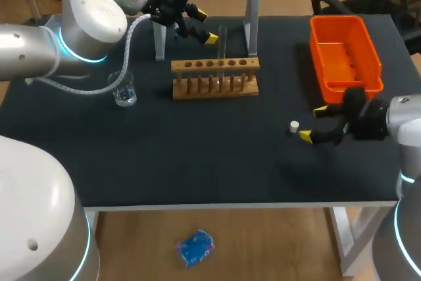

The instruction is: Invert the test tube, pick up the pipette, mount the tip to pipette, aspirate from beaker and dispense into the tube, eject the tip, return the pipette, and cap with the stopper.

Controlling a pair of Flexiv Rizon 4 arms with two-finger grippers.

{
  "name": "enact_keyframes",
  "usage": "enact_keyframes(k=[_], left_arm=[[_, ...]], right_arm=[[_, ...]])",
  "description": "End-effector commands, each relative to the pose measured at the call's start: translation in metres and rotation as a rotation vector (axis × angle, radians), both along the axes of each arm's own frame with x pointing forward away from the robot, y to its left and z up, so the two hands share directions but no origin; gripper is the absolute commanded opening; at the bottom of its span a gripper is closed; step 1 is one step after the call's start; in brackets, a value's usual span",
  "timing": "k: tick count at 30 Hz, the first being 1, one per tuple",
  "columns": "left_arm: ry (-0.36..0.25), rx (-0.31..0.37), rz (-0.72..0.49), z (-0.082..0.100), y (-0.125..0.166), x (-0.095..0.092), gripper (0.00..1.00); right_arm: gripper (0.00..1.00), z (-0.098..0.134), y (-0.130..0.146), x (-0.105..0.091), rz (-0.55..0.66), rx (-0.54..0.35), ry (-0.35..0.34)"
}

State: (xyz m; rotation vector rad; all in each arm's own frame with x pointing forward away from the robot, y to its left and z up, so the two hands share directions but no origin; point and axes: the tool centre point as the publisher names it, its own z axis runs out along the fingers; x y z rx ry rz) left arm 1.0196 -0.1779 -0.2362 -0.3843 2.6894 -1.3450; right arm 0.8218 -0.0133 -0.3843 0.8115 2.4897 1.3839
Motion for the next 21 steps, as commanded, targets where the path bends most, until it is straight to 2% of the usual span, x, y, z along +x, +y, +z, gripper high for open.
enact_keyframes(k=[1, 21], left_arm=[[0.002, 0.002, -0.002, 0.001, 0.000, 0.001, 1.00], [0.002, 0.002, -0.002, 0.001, 0.000, 0.001, 1.00]], right_arm=[[1.00, -0.015, 0.008, 0.004, -0.006, -0.004, -0.006], [1.00, -0.035, 0.015, 0.029, 0.000, -0.022, 0.015]])
